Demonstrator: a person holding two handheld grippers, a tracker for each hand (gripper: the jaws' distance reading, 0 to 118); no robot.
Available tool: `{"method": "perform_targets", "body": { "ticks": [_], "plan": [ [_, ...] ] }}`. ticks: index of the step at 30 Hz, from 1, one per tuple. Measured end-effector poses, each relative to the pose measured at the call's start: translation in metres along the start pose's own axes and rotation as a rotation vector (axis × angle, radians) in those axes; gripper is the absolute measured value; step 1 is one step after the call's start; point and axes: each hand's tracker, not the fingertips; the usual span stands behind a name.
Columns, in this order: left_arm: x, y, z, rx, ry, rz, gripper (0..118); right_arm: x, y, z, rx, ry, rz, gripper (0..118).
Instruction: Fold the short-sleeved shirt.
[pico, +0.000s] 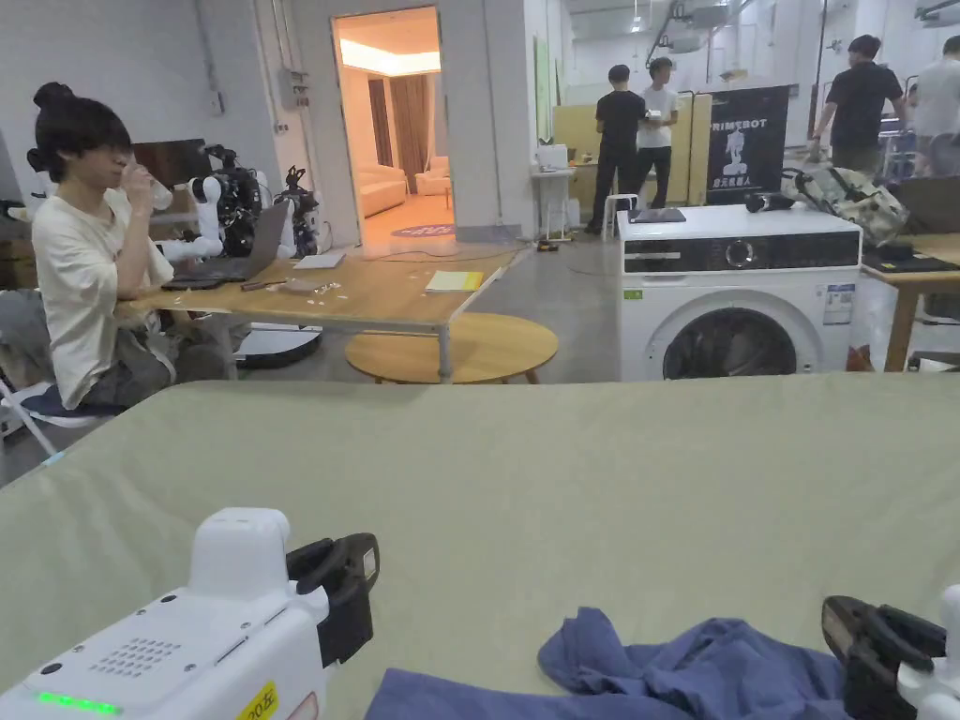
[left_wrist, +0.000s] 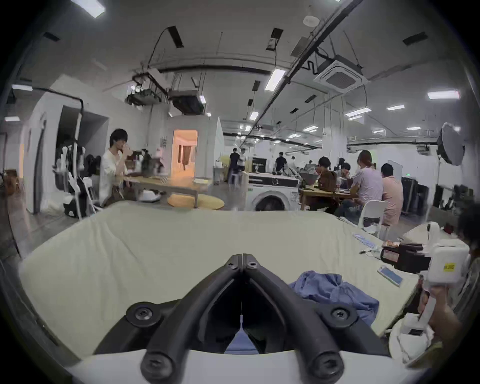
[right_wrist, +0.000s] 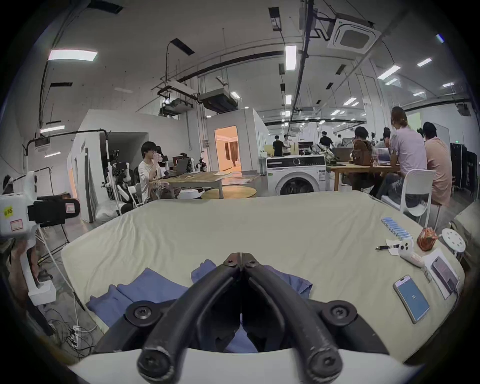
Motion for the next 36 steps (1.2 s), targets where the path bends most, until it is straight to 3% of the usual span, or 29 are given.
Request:
{"method": "perform_targets", "body": {
  "ticks": [2,3,5,6,7,14,18,22,23,24,25,28,29,31,32,35,36],
  "plan": [
    [-0.012,-0.002,-0.021,-0.092,0.020,0.010,0,0.003,-0.003,0.004,-0.013,0.010,-0.001,0],
    [-0.016,-0.005,-0.033,-0.130,0.039,-0.002,8,0.005,-0.004,0.005,-0.033,0.030,-0.008,0],
    [-0.030,-0.012,-0.068,-0.224,0.045,-0.034,48,0.009,-0.009,0.009,-0.067,0.054,-0.025,0],
    [-0.035,-0.015,-0.084,-0.285,0.037,-0.041,75,0.011,-0.012,0.012,-0.072,0.047,-0.025,0],
    [-0.042,-0.021,-0.104,-0.397,0.052,-0.037,85,0.014,-0.014,0.015,-0.082,0.047,-0.025,0],
    [-0.083,-0.076,-0.198,-0.683,0.111,0.094,81,0.044,-0.029,0.036,-0.136,-0.043,-0.042,0],
    [-0.092,-0.101,-0.222,-0.719,0.156,0.161,37,0.066,-0.036,0.044,-0.165,-0.103,-0.090,0],
    [-0.081,-0.113,-0.231,-0.729,0.170,0.096,34,0.079,-0.042,0.051,-0.196,-0.150,-0.091,0],
    [-0.078,-0.112,-0.231,-0.719,0.170,0.074,27,0.081,-0.044,0.053,-0.201,-0.159,-0.088,0],
    [-0.076,-0.113,-0.232,-0.730,0.161,0.053,9,0.084,-0.046,0.053,-0.206,-0.167,-0.091,0],
    [-0.075,-0.113,-0.234,-0.743,0.136,0.056,1,0.086,-0.048,0.053,-0.217,-0.172,-0.102,0],
    [-0.067,-0.117,-0.240,-0.764,0.147,0.058,0,0.094,-0.057,0.045,-0.286,-0.200,-0.164,0],
    [-0.065,-0.118,-0.241,-0.769,0.149,0.036,0,0.096,-0.061,0.040,-0.316,-0.214,-0.187,2],
    [-0.065,-0.117,-0.241,-0.770,0.150,0.011,0,0.104,-0.077,0.026,-0.366,-0.202,-0.263,52],
    [-0.065,-0.117,-0.240,-0.770,0.149,0.009,0,0.109,-0.085,0.019,-0.376,-0.209,-0.309,66],
    [-0.069,-0.116,-0.239,-0.766,0.146,0.026,0,0.125,-0.115,-0.002,-0.445,-0.196,-0.449,62],
    [-0.069,-0.116,-0.238,-0.766,0.146,0.032,0,0.129,-0.122,-0.006,-0.464,-0.181,-0.478,51]
  ]
}}
